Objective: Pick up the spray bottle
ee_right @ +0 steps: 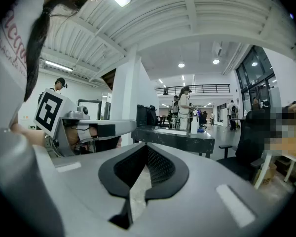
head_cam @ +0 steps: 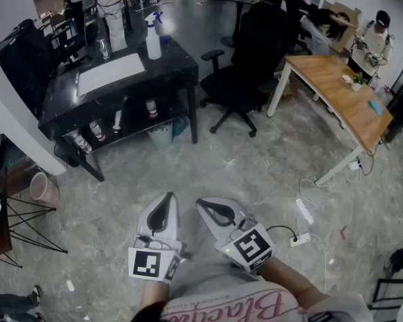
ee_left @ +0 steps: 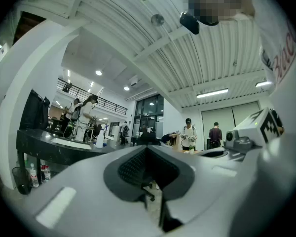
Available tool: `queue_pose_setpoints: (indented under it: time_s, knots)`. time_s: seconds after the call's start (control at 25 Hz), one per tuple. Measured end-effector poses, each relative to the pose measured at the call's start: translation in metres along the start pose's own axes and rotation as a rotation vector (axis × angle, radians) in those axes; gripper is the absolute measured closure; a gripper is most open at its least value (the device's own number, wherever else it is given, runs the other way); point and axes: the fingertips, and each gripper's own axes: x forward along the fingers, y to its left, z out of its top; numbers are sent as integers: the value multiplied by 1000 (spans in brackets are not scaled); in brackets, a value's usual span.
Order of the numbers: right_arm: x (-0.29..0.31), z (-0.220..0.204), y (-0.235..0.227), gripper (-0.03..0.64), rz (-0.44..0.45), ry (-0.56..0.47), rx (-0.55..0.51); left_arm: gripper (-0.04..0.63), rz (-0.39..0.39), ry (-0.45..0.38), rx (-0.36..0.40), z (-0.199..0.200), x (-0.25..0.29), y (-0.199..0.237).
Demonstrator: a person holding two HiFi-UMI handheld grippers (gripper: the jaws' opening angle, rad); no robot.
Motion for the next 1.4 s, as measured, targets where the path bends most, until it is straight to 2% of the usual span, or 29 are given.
queue_pose_setpoints:
  time_s: [0.44, 0.64, 1.0, 1.4]
  knots:
    - [21, 1, -31, 615, 9, 3, 19, 597, 1, 35, -22, -12, 35, 13]
    - [46, 6, -47, 615, 66, -29, 29, 597, 28, 43, -21, -17, 58, 34]
    - [100, 21, -103, 615, 85, -16, 35, 597, 38, 55, -1, -6, 125, 67]
    - [155, 53, -170, 615, 123, -45, 10, 597, 55, 30, 59, 15, 206, 102]
